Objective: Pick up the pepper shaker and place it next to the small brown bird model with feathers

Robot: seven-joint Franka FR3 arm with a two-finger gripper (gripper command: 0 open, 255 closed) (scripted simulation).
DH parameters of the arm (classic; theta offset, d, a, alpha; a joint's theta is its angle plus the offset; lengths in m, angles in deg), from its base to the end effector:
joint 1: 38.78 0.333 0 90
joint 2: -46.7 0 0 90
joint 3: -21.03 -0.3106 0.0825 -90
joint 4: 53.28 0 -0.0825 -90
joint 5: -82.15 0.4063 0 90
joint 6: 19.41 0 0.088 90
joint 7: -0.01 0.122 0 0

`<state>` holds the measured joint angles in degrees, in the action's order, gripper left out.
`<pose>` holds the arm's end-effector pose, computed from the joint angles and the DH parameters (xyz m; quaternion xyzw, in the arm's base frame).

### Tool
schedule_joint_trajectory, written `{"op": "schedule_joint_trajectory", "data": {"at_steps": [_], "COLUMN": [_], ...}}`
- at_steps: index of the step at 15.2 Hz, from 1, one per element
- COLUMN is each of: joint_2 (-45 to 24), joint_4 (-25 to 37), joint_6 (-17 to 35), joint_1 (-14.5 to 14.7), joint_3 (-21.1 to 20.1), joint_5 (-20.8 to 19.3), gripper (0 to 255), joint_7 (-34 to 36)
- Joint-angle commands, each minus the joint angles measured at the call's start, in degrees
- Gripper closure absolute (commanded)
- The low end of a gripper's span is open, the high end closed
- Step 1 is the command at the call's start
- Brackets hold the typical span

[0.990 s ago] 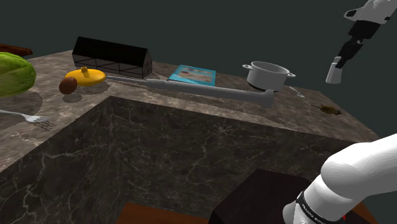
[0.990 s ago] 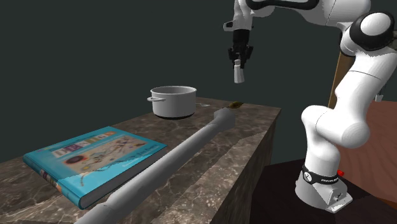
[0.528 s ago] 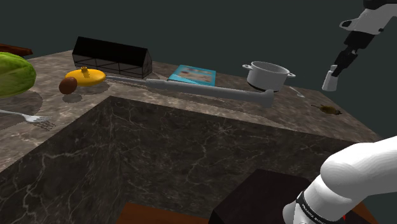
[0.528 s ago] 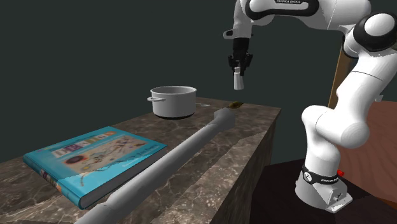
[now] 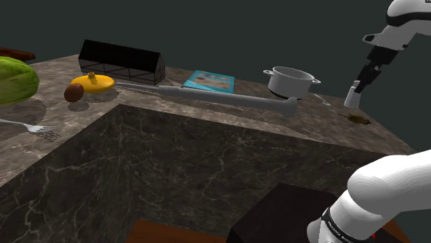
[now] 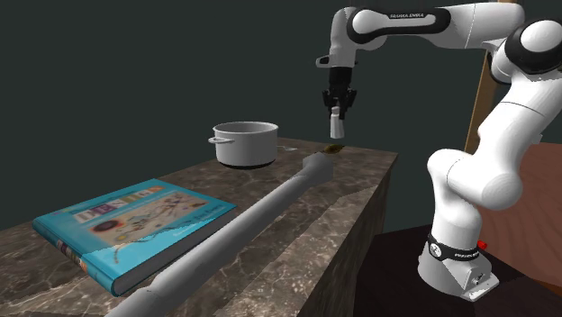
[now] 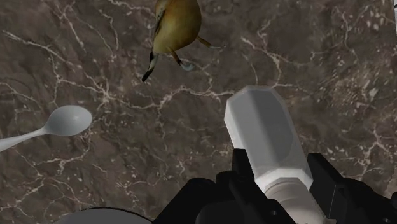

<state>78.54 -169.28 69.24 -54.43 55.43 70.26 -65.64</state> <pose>0.2169 -0.3802 0.5973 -0.9843 -0.1700 -0.0381 0.0286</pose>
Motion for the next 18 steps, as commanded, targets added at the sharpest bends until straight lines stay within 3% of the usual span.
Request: {"op": "schedule_joint_trajectory", "data": {"at_steps": [1,15,18], "joint_2": [0.5,1.7,1.7], "joint_4": [-1.9,-13.5,-13.5], "joint_6": [1.5,12.0,12.0], "joint_1": [-0.2,-1.3,-1.3], "joint_3": [0.1,2.2,2.2], "joint_5": [-0.3,-2.2,-2.2], "gripper": [255,255,255], "joint_7": [0.2,0.2,0.2]}}
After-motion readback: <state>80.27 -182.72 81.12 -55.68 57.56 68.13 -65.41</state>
